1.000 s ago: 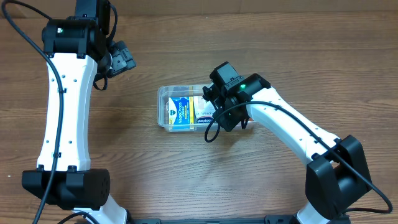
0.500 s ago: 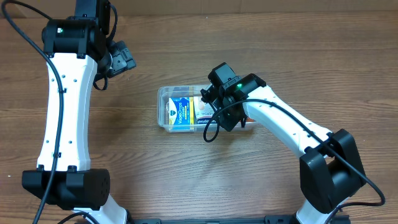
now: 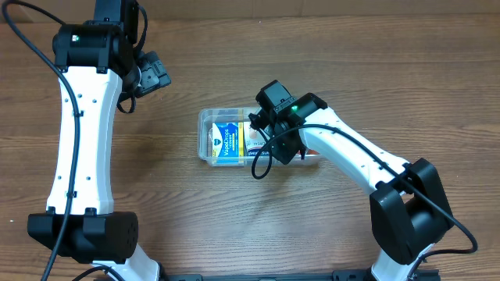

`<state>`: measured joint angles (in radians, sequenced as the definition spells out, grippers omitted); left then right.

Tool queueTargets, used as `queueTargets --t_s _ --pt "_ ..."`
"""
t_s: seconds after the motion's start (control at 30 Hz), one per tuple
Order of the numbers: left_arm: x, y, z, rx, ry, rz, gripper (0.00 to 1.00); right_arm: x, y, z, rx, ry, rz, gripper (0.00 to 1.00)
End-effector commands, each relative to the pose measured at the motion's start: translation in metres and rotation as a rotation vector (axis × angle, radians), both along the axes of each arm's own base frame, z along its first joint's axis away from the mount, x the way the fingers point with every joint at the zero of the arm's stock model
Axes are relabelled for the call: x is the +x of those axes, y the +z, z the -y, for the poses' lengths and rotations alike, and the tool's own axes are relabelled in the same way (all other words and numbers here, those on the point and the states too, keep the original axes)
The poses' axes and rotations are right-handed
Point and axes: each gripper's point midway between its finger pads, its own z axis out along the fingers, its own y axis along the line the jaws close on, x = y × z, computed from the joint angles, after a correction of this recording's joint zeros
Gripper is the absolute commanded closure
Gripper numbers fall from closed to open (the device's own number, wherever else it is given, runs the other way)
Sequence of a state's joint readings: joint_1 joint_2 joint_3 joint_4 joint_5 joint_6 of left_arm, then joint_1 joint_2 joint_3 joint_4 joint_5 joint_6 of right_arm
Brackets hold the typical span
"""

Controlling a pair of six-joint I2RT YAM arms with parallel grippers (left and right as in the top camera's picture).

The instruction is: Pack container

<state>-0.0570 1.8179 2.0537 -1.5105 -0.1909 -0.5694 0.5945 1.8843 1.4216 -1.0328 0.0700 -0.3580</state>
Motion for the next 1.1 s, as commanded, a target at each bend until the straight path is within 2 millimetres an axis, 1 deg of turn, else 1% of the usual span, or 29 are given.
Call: queueTargets --t_s 0.0,0.07,0.13,0.17,0.27,0.33,0.37,0.4,0.43,0.47,0.5,0.53,0.57,0.6,0.63,0.67,0.7,0.73,0.77,0.83,0.87,0.93,1.0,1.07 --pt "0.002 -0.005 0.0 -0.002 -0.014 -0.014 0.0 0.01 0.009 -0.004 -0.004 -0.011 0.042 0.92" --pt "0.001 -0.005 0.0 -0.002 -0.014 -0.015 0.0 0.013 0.015 -0.005 0.004 -0.038 0.056 0.92" --pt "0.0 -0.005 0.0 -0.002 -0.014 -0.02 0.0 0.022 0.029 -0.009 0.023 -0.085 0.088 0.92" --pt "0.0 -0.005 0.0 -0.002 -0.014 -0.022 0.0 0.03 0.041 -0.008 0.022 -0.122 0.125 0.92" --pt "0.0 -0.006 0.002 -0.007 -0.036 -0.025 0.0 0.058 0.083 0.003 0.013 -0.285 0.262 0.92" --pt "0.0 -0.006 0.006 -0.018 -0.082 -0.03 0.0 0.073 0.114 0.01 0.064 -0.388 0.315 0.92" --pt "0.0 -0.006 0.006 -0.014 -0.101 -0.033 0.0 0.08 0.13 0.017 0.099 -0.46 0.339 0.91" --pt "0.001 -0.006 0.006 -0.011 -0.118 -0.035 0.0 0.085 0.141 0.025 0.127 -0.519 0.354 0.89" --pt "0.001 -0.006 0.007 -0.005 -0.147 -0.039 0.0 0.091 0.156 0.037 0.168 -0.594 0.368 0.75" --pt "0.001 -0.006 0.008 -0.004 -0.168 -0.039 0.0 0.095 0.166 0.048 0.206 -0.649 0.371 0.67" --pt "0.002 -0.006 0.009 -0.003 -0.192 -0.04 0.0 0.098 0.172 0.057 0.238 -0.687 0.365 0.58" --pt "0.003 -0.006 0.011 -0.005 -0.225 -0.037 0.0 0.1 0.178 0.069 0.277 -0.719 0.353 0.45" --pt "0.005 -0.006 0.015 -0.012 -0.265 -0.032 0.0 0.102 0.181 0.078 0.304 -0.742 0.342 0.39" --pt "0.007 -0.006 0.019 -0.023 -0.307 -0.027 0.0 0.103 0.183 0.087 0.337 -0.766 0.323 0.26" --pt "0.01 -0.005 0.023 -0.033 -0.356 -0.017 0.0 0.105 0.185 0.103 0.377 -0.804 0.297 0.13" --pt "0.012 -0.004 0.027 -0.038 -0.392 -0.008 0.0 0.107 0.185 0.111 0.397 -0.824 0.284 0.0" --pt "0.015 -0.003 0.028 -0.038 -0.42 0.004 0.0 0.109 0.185 0.127 0.429 -0.865 0.257 0.0" --pt "0.018 -0.002 0.029 -0.032 -0.438 0.017 0.0 0.11 0.183 0.139 0.44 -0.895 0.247 0.0" --pt "0.021 -0.001 0.029 -0.028 -0.44 0.03 0.0 0.111 0.182 0.16 0.432 -0.942 0.25 0.0" --pt "0.026 0.001 0.029 -0.024 -0.44 0.051 0.0 0.115 0.183 0.186 0.431 -0.999 0.272 0.0" --pt "0.028 0.002 0.028 -0.015 -0.437 0.058 0.0 0.118 0.185 0.195 0.435 -1.017 0.288 0.0" --pt "0.029 0.003 0.024 0.008 -0.428 0.061 0.0 0.123 0.188 0.209 0.448 -1.039 0.314 0.0" --pt "0.03 0.003 0.022 0.017 -0.425 0.061 0.0 0.123 0.188 0.216 0.445 -1.017 0.319 0.0" --pt "0.033 0.004 0.024 0.012 -0.428 0.074 0.0 0.12 0.187 0.218 0.442 -1.038 0.309 0.0"
